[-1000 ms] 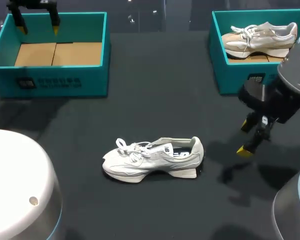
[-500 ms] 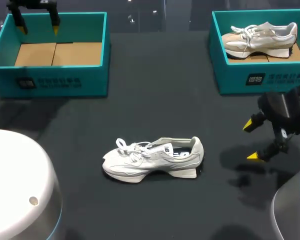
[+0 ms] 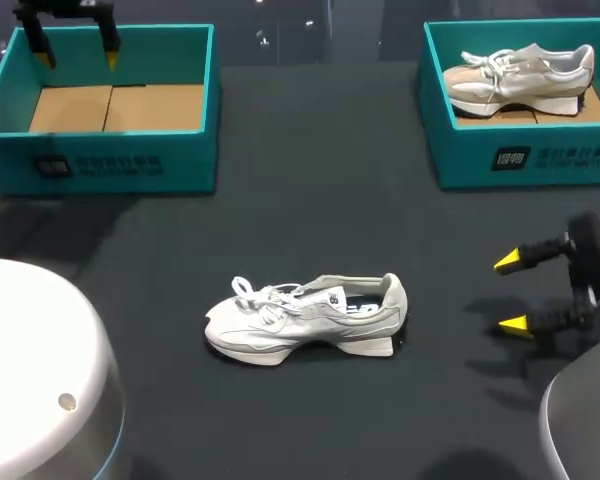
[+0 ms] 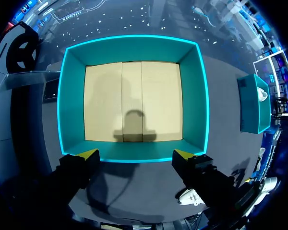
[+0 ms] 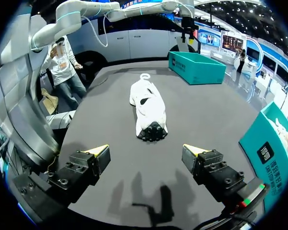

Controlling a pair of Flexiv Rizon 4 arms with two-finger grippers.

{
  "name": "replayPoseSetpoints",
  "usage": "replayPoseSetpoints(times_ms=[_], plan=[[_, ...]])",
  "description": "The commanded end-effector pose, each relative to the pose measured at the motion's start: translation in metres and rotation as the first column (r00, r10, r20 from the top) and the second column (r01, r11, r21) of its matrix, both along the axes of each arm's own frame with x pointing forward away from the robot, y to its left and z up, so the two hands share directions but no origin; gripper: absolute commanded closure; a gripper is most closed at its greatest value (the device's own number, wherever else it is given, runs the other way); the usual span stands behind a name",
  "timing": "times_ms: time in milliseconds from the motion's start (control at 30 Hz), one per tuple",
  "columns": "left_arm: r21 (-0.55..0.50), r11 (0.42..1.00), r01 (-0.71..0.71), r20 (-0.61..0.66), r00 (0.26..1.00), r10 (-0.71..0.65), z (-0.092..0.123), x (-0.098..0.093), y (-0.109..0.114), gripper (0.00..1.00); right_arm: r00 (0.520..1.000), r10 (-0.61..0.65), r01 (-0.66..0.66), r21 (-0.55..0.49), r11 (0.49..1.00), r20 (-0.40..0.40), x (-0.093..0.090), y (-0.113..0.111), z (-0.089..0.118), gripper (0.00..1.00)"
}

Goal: Take the shoe out of the shoebox, open the shoe tongue, remove and reinsert the insole, then place the shoe into the shoebox

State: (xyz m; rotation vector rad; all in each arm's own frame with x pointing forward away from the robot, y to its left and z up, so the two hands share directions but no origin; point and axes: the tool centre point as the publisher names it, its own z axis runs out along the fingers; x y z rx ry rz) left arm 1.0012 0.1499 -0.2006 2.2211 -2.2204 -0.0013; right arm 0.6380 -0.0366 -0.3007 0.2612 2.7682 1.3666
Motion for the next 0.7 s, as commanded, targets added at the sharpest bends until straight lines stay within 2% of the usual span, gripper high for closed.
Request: replayPoseSetpoints(times_ms=[33, 267, 700], plan=[[0.0, 1.0, 0.0, 0.0, 1.0, 0.0, 0.0, 0.0, 0.0, 0.0, 0.999, -0.034, 0.028, 0.142, 0.989, 0.042, -0.005, -0.001, -0.007, 0.0], [0.0, 1.0, 0.0, 0.0, 1.0, 0.0, 0.0, 0.0, 0.0, 0.0, 0.999, -0.031, 0.023, 0.186, 0.982, 0.039, 0.0, -0.003, -0.019, 0.0], [0.0, 1.0, 0.0, 0.0, 1.0, 0.0, 0.0, 0.0, 0.0, 0.0, 0.999, -0.054, 0.052, 0.201, 0.978, 0.001, 0.009, -0.001, -0.04, 0.0]])
